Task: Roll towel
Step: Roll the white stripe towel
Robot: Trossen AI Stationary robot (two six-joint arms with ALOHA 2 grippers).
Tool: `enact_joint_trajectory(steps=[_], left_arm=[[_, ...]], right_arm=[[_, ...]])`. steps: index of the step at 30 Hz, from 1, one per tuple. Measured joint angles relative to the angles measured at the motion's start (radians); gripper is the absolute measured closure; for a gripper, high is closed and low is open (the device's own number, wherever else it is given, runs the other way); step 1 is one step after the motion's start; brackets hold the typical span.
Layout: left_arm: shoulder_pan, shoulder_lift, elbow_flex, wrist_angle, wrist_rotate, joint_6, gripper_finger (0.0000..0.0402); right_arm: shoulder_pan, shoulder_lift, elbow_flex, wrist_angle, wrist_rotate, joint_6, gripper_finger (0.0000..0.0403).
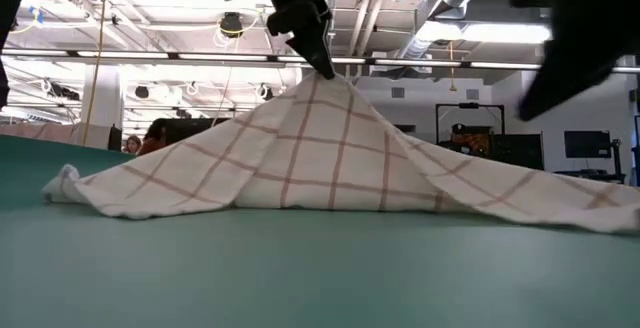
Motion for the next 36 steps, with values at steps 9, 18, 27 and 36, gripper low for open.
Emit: enact_joint_trajectory(steps=[9,18,27,36], left_arm=[[0.059,0.0,0.0,-0.006,-0.013,0.019,0.0401],[0.113,0.0,0.0,0.006,-0.006,-0.006,0.0401],[0.144,-0.014,-0.001,-0.008,0.012,0.049,0.0401],[0.184,-0.106,-0.001,-0.003,0.058,0.011,0.0401]], right_arm=[[-0.07,0.044,0.0,0.06,-0.019,0.047,0.0249],[-0.096,0.213,0.0,0.38,-0.028,-0.012,0.0266],[-0.219,0.314,0.0,0.727,-0.105,-0.346,0.0266],[-0.333,0.49,0.037,0.945,-0.129,-0.372,0.0266]])
